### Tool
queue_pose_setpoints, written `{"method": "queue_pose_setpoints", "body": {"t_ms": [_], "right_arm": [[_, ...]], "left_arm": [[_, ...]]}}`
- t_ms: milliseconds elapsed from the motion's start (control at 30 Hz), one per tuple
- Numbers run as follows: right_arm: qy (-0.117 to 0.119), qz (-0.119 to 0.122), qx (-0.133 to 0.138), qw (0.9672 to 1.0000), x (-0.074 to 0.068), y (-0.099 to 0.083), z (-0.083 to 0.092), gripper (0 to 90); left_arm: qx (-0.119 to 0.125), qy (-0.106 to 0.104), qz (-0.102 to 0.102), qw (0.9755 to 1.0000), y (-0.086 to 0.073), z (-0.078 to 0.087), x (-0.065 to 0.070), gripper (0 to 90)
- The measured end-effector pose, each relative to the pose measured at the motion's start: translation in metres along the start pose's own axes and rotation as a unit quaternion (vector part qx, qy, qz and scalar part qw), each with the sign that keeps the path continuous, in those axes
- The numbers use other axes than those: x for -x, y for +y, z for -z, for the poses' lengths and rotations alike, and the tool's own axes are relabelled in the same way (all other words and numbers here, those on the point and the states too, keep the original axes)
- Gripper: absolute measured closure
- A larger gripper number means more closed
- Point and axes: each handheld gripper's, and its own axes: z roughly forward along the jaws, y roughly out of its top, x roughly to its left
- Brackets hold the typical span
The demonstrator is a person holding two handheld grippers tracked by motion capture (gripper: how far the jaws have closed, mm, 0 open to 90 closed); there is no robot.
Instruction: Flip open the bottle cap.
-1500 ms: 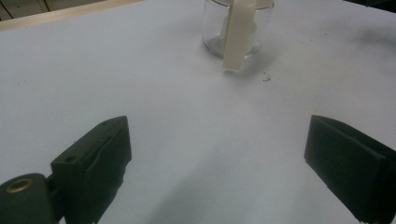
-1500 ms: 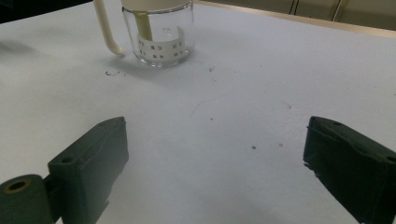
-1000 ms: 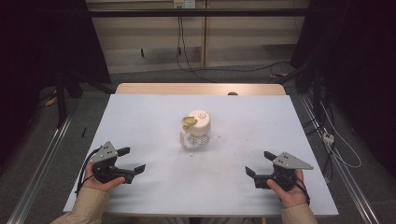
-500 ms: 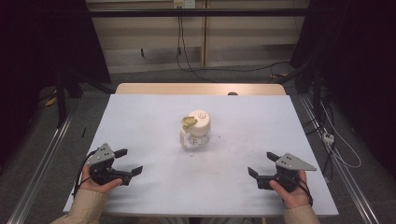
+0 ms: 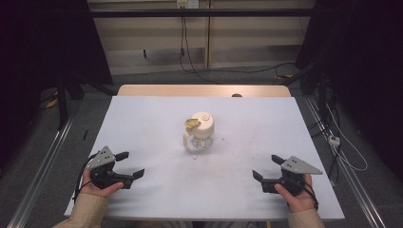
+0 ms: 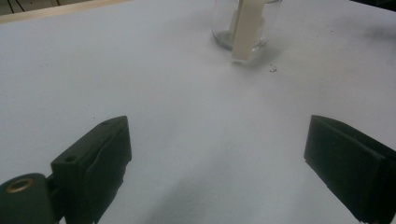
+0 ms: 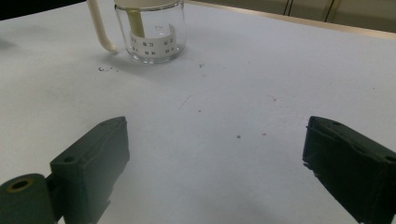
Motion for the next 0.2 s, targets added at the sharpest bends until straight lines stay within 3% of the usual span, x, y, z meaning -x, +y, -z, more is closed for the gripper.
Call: {"method": "queue_pose_setpoints", "body": {"t_ms": [200], "right_arm": [[0.003, 0.000, -0.003, 1.0000, -0.0006, -0.0012, -0.0019, 6.9]], "left_arm": [[-0.003, 0.001, -0.001, 1.0000, 0.0000, -0.0020, 0.0010, 7.4]]}}
